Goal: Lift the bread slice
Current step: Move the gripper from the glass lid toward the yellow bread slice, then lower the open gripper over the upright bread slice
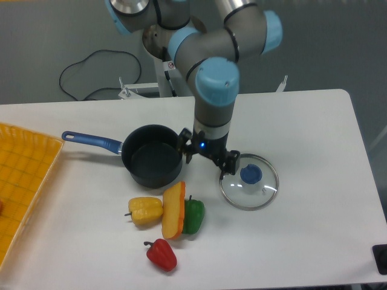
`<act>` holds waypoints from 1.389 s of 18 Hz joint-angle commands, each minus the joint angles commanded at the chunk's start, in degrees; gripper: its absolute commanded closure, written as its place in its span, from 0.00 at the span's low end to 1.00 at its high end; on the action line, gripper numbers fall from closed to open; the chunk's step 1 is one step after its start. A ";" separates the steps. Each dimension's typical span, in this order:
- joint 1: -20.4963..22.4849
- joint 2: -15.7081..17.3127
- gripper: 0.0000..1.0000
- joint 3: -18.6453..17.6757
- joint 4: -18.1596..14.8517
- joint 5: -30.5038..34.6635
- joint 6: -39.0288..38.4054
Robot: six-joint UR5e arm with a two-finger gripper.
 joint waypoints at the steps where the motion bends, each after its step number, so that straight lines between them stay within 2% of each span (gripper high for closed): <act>1: -0.70 -0.79 0.00 0.00 0.70 0.00 -1.06; 4: -1.50 -2.55 0.00 0.44 2.82 0.00 -1.25; 9: -2.11 -3.08 0.00 0.88 2.56 0.18 -1.07; 12: -2.64 -4.57 0.07 2.11 2.38 0.79 -1.16; 22: -3.96 -5.72 0.08 1.93 2.12 1.49 -1.69; 24: -4.22 -5.81 0.18 1.85 2.03 1.58 -1.60; 25: -4.22 -5.98 0.29 1.85 2.03 1.58 -1.60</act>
